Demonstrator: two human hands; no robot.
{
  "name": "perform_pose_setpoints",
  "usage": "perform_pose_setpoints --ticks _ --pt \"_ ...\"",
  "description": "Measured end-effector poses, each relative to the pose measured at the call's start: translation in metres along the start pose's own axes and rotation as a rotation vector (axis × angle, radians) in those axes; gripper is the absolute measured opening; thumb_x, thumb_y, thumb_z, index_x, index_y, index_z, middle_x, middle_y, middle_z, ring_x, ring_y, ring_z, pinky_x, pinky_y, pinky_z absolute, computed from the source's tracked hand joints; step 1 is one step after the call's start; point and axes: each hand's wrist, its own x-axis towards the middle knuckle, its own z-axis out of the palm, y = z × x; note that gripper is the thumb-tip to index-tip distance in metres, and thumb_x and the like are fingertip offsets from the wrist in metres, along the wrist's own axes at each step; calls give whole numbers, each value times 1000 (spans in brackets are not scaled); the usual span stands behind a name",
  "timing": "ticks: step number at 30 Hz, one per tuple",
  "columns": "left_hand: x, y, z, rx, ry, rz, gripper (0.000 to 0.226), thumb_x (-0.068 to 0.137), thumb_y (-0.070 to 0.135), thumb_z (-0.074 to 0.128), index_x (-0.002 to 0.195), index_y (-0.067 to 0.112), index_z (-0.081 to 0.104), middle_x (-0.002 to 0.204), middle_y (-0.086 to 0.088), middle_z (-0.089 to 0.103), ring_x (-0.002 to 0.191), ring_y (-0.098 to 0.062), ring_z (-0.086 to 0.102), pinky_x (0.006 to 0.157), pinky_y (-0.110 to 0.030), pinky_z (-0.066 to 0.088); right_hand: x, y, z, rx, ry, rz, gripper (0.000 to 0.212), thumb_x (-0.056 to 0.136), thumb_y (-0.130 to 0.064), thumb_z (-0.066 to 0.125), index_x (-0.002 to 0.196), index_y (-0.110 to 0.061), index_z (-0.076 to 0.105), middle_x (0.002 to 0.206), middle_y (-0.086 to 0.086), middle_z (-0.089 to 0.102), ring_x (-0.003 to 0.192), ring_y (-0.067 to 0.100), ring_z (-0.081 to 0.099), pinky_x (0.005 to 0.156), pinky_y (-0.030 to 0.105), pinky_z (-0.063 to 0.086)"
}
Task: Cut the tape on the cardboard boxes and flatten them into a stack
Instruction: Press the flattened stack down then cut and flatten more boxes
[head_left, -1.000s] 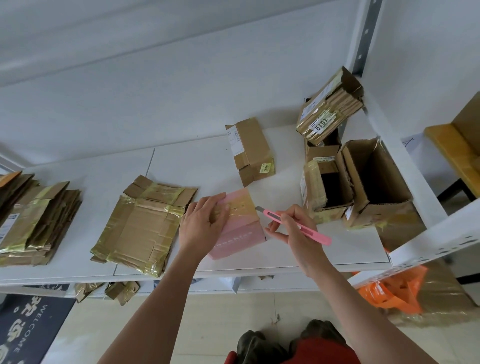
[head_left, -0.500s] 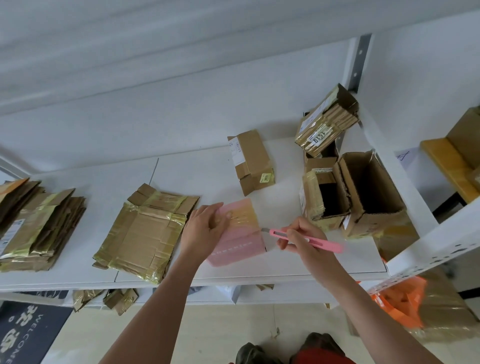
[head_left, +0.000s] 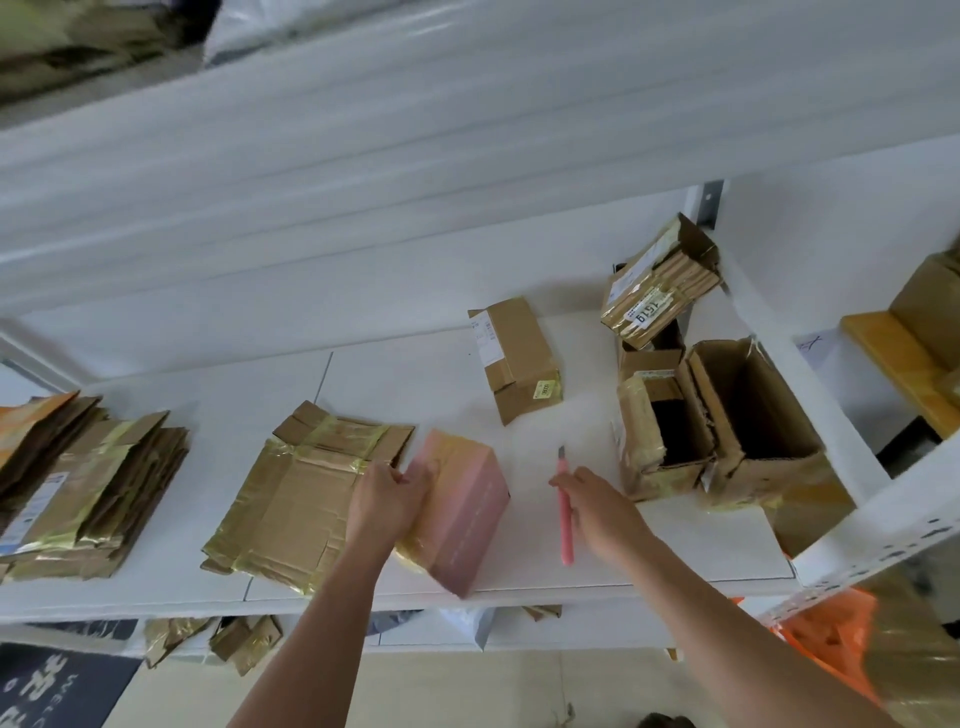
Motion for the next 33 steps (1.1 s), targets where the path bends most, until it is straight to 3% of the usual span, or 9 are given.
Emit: perform_pose_setpoints --ticks 6,8,10,12,14,17,21,25,33 --pt "2 -19 -6 -73 -49 -71 49 79 61 62 80 13 58 77 -1 59 64 -15 52 56 -28 38 3 -48 -9 342 63 12 40 101 -22 52 140 -24 46 125 3 57 113 16 59 105 30 41" --pt "3 -24 -6 -175 -130 -90 56 77 65 60 99 14 66 93 -2 67 82 -18 63 63 -29 46 2 -81 -18 609 24 -18 49 101 -28 52 147 -25 37 126 3 58 101 12 60 101 18 36" --pt "-2 -24 -7 -305 -218 -102 50 82 57 60 101 13 69 99 -6 70 90 -24 67 72 -35 53 4 -107 -18 762 -33 -14 63 100 -38 52 154 -28 23 139 1 50 110 15 59 99 28 47" --pt "-7 -22 -11 -420 -253 -70 31 88 41 60 94 13 71 90 -6 72 78 -22 66 67 -35 51 10 -120 -11 778 23 -11 75 95 -44 58 156 -30 16 147 2 45 125 19 54 103 42 49" --pt "-7 -16 -16 -530 -253 20 19 91 25 60 105 26 73 93 3 75 80 -17 70 71 -33 54 16 -127 -11 833 113 -15 91 86 -49 68 156 -33 12 144 1 45 126 16 51 103 41 48" --pt "-8 -6 -19 -511 -252 211 46 83 25 66 127 39 62 117 16 69 103 -1 65 83 -24 54 25 -132 -20 856 224 -22 104 76 -52 77 155 -38 11 138 -3 43 119 6 48 101 33 47" --pt "-21 -7 -11 -458 -167 257 54 90 11 65 140 29 53 127 14 64 103 2 63 72 -6 48 25 -133 -20 754 329 -2 98 74 -39 84 152 -33 24 128 -2 41 112 9 48 95 32 47" --pt "-25 -4 -10 -271 -77 304 53 91 25 67 140 35 51 122 18 64 109 -7 62 83 -17 44 24 -130 -16 700 421 27 84 74 -33 85 143 -25 38 125 0 46 112 16 52 90 33 48" --pt "-22 -8 -7 -231 17 286 50 87 8 61 130 36 60 109 14 71 109 -13 63 81 -23 41 23 -137 -27 673 369 26 77 73 -20 82 139 -27 42 123 3 48 106 16 54 87 28 50"
